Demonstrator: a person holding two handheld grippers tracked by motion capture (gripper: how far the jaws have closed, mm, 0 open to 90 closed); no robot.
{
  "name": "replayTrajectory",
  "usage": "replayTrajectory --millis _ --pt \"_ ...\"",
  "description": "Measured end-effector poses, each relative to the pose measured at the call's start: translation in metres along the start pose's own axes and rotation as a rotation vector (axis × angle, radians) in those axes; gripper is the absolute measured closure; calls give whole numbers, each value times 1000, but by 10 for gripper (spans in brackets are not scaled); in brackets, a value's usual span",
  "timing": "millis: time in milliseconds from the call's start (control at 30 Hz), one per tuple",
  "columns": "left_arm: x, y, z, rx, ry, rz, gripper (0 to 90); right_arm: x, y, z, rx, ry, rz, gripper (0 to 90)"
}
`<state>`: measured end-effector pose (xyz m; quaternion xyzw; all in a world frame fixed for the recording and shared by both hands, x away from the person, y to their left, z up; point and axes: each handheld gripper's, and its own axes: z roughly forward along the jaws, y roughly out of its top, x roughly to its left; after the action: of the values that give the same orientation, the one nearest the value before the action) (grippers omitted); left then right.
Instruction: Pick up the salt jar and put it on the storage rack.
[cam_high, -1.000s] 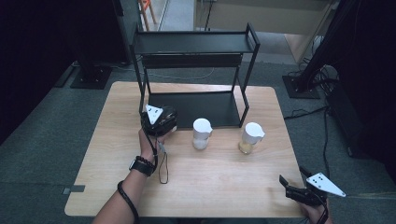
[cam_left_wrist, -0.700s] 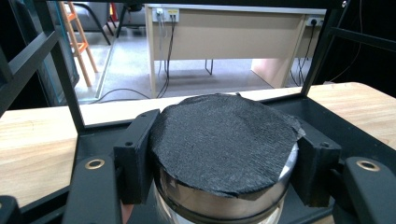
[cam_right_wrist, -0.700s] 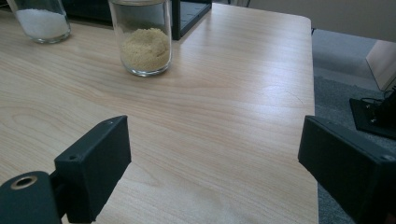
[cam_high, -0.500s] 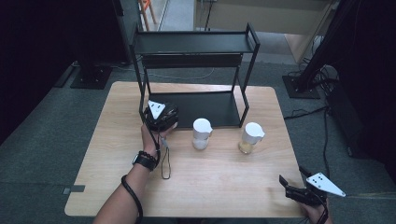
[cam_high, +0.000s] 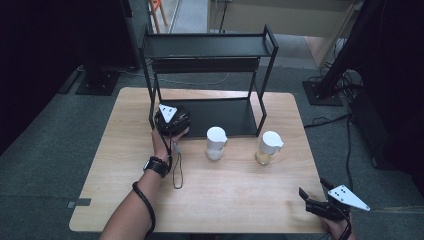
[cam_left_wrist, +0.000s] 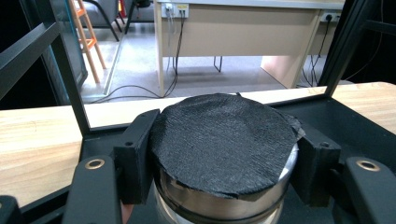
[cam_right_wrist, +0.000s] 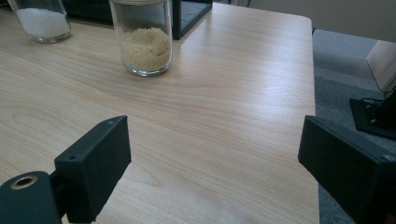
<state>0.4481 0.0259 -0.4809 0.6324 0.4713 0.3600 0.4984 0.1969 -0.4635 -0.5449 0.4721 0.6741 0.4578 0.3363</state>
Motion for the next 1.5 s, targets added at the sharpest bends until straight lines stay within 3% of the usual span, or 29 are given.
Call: replayTrajectory --millis 567,667,767,967,1500 --pt "-3 -8 6 13 15 12 350 1 0 0 0 0 -3 91" --pt "-3 -8 6 0 19 -4 343 1 0 0 0 0 -4 91" --pt "-4 -7 5 1 17 -2 237 1 0 0 0 0 -5 91" --pt "-3 -8 3 13 13 -2 123 1 0 0 0 -1 -7 91" --pt "-6 -8 -14 -21 -21 10 122 2 0 0 2 -4 -11 91"
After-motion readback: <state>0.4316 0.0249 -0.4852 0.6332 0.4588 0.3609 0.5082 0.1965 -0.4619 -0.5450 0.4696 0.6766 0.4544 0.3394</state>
